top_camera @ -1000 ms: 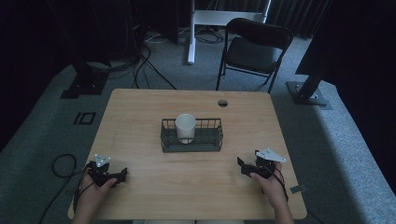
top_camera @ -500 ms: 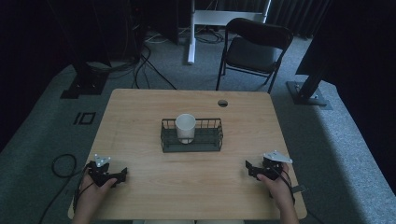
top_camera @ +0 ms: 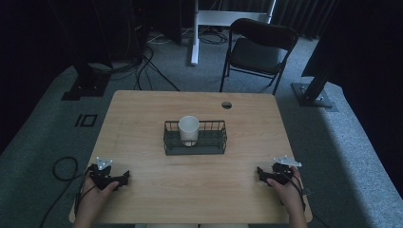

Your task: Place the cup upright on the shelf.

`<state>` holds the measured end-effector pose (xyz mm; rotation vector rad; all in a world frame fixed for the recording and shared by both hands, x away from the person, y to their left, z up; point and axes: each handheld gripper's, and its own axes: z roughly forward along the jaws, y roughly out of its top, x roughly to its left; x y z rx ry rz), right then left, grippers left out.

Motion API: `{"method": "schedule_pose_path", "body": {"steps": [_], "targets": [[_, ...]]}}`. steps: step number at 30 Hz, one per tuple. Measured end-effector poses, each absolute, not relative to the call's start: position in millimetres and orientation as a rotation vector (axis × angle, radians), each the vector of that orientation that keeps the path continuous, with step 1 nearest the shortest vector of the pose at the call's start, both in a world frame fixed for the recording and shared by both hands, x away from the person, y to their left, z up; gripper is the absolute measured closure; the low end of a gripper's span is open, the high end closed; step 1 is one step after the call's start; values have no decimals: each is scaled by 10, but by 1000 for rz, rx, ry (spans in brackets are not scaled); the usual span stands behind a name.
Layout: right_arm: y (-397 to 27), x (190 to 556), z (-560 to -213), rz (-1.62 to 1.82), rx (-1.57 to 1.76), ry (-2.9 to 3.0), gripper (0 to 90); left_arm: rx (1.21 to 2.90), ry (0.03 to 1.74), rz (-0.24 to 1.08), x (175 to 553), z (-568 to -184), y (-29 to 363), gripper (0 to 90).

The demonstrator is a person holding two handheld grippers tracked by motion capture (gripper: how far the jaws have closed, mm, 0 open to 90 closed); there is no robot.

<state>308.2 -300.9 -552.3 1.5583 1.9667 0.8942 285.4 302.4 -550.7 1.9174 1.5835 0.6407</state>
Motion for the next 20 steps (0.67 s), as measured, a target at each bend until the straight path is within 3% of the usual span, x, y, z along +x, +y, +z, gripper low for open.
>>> {"method": "schedule_pose_path", "body": {"steps": [20], "targets": [[-3020,3071,-5531,868,1537,1997,126,1917,1584,641,2854,-5507,3024,13]]}}
